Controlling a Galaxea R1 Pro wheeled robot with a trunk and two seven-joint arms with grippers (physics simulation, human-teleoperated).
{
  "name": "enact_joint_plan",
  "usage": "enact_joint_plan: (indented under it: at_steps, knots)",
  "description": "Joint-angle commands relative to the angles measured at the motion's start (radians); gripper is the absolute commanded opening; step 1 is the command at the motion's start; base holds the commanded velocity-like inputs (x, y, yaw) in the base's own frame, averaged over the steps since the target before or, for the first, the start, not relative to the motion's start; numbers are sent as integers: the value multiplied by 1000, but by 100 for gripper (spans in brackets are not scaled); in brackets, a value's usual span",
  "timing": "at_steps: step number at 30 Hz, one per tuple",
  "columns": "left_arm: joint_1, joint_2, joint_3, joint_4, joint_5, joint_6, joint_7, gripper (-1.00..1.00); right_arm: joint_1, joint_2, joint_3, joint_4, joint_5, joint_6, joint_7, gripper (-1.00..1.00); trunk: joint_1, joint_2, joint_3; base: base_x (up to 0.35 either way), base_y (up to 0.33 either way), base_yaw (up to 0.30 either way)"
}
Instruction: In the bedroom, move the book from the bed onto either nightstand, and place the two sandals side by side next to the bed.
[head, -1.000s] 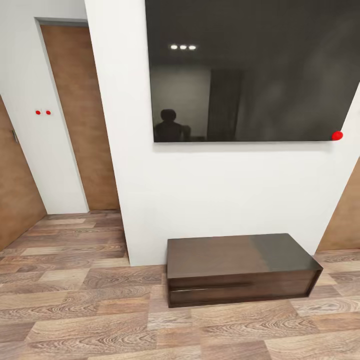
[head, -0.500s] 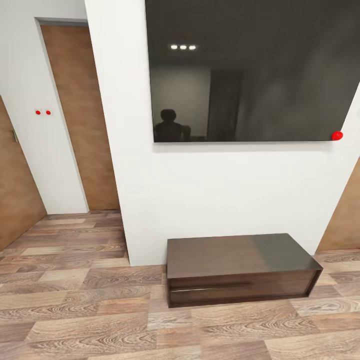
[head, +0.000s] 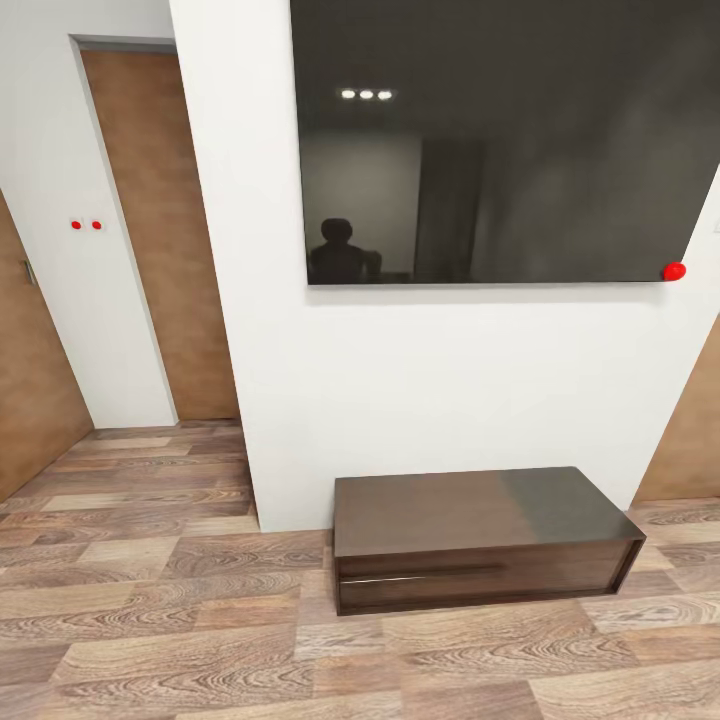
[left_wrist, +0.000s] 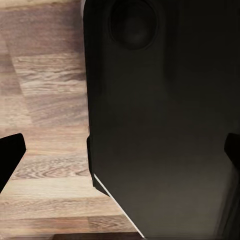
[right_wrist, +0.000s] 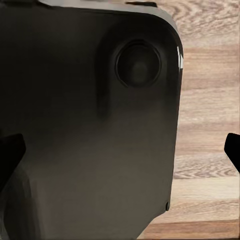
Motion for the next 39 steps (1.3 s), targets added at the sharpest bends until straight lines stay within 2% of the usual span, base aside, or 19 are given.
enact_joint_plan:
  at_steps: [1, 6, 29, 34, 39]
  knots:
    - [2, 3, 0, -1, 0, 0, 0, 100, -3, 1, 0, -3, 0, 0, -1, 100, 0, 0, -1, 0, 0, 0]
    - [7, 10, 0, -1, 5, 0, 0, 100, -10, 2, 4, -11, 0, -1, -2, 100, 0, 0, -1, 0, 0, 0]
    - [8, 7, 1, -2, 9, 0, 1, 100, -18, -1, -1, -15, -6, -4, -1, 100, 0, 0, -1, 0, 0, 0]
    - [-3, 8, 1, -19, 9, 0, 1, 100, -24, -7, -5, -24, -8, -4, 0, 100, 0, 0, -1, 0, 0, 0]
    - [-26, 16, 1, -74, 8, 7, -3, 100, -27, -10, -6, -91, -9, -3, 1, 100, 0, 0, -1, 0, 0, 0]
